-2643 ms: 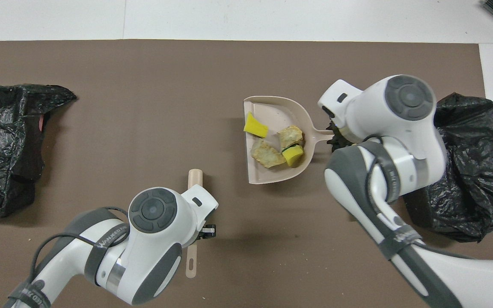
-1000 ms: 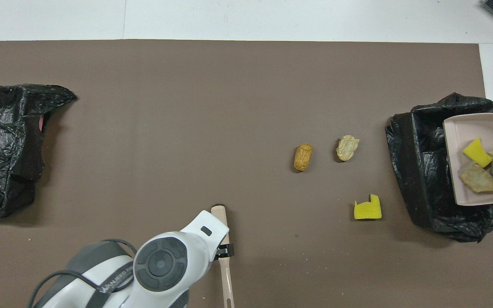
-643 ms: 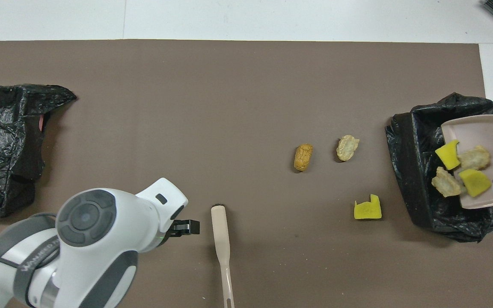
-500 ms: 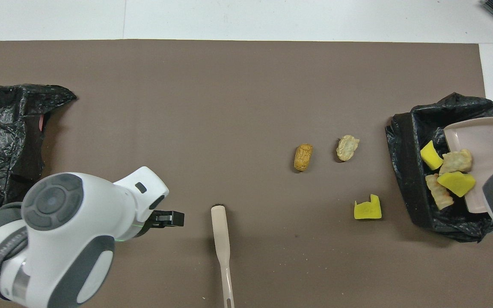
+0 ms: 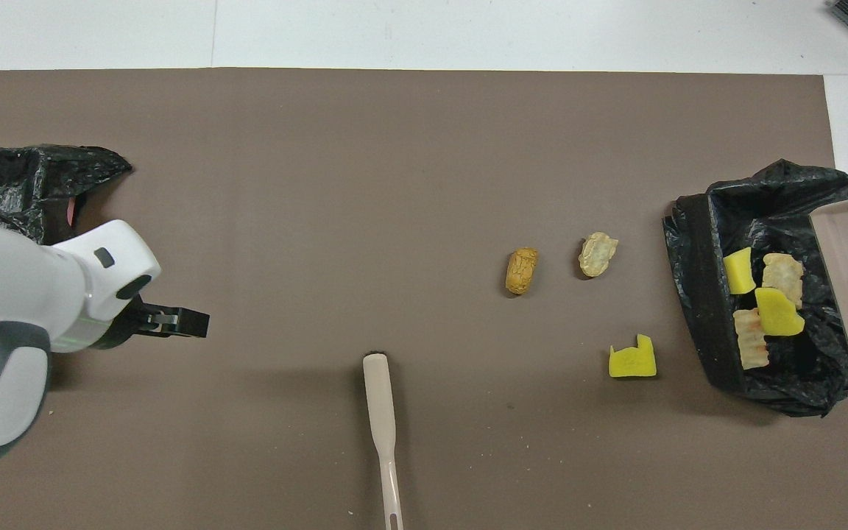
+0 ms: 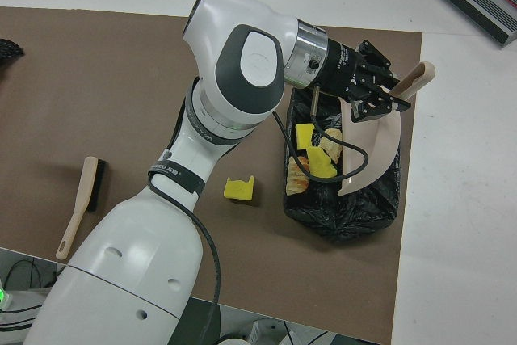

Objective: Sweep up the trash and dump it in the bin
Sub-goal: 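Tip the dustpan into the bag while the left gripper releases the brush, then bring the empty dustpan back to the table center with the right gripper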

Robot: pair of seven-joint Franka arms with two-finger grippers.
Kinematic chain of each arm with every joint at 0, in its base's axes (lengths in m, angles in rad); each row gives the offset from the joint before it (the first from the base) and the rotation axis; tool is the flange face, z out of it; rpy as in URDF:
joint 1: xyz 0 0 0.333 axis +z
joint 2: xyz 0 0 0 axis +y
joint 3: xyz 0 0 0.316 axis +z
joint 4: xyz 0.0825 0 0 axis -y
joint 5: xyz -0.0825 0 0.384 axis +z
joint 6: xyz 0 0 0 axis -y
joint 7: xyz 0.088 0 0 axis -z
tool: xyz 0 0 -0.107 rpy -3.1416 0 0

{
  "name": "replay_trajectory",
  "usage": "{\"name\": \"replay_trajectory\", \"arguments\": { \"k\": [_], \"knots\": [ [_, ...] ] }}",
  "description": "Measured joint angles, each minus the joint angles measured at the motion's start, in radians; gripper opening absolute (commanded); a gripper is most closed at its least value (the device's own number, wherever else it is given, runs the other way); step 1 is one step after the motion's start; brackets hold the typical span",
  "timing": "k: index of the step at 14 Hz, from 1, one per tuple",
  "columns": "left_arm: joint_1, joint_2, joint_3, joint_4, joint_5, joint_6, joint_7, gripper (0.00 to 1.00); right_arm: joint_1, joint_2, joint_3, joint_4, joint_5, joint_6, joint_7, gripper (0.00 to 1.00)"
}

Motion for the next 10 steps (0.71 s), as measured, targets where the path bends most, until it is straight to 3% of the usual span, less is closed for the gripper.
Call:
{"name": "replay_trajectory", "arguments": {
  "k": [5,7,10],
  "knots": [
    [0.111,0.079,0.0,0.161,0.007,-0.081,0.012,1.0,0.066,0.034,0.01,0.049,0.242,-0.003,0.145,0.0],
    [0.131,0.088,0.0,0.168,0.008,-0.088,0.012,1.0,0.14,0.046,0.012,0.064,0.328,-0.026,0.299,0.0],
    [0.148,0.089,0.0,0.171,0.008,-0.089,0.014,1.0,0.287,0.11,0.017,0.141,0.5,-0.118,0.675,0.0]
  ]
}}
